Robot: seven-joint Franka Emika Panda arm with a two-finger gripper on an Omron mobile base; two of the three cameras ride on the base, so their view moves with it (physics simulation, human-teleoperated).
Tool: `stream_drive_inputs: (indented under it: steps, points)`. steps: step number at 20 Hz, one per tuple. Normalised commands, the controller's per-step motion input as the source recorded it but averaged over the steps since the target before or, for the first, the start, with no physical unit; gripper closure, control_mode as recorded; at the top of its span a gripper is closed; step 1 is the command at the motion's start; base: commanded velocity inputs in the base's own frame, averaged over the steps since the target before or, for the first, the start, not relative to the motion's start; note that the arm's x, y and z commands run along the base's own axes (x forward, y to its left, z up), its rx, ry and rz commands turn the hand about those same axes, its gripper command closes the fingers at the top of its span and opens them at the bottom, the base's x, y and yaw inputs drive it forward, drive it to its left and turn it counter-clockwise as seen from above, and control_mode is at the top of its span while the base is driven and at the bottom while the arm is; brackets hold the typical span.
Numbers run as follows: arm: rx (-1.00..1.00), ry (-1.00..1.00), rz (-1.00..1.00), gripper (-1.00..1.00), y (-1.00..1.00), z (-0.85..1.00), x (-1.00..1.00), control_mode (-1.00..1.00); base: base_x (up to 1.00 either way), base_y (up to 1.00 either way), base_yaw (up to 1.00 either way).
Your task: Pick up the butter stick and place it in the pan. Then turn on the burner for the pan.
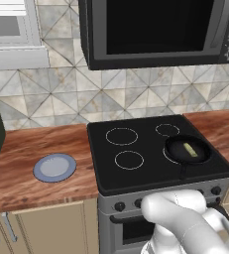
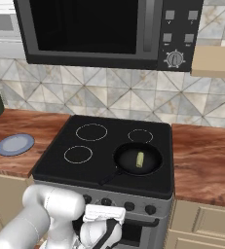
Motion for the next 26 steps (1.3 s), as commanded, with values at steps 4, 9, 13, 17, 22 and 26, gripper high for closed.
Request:
stream_drive_inputs:
  steps: [4, 9, 13, 17, 22, 26]
  points:
    - [0.00, 0.00, 0.00, -1.00, 0.00, -0.01, 0.22, -1.00, 0.00, 0.00, 0.00]
    - [0.00, 0.00, 0.00, -1.00, 0.00, -0.03, 0.24, -1.00, 0.00, 0.00, 0.00]
    - [0.00, 0.00, 0.00, 1.00, 0.00, -0.02, 0.13, -1.00, 0.00, 0.00, 0.00]
    - [0.00, 0.00, 0.00, 1.00, 0.01, 0.00, 0.01, -1.00, 0.00, 0.00, 0.00]
    - [0.00, 0.00, 0.00, 1.00, 0.00, 0.00, 0.00, -1.00, 0.00, 0.00, 0.00]
    - [0.00, 0.00, 0.00, 1.00, 0.00, 0.00, 0.00, -1.00, 0.00, 0.00, 0.00]
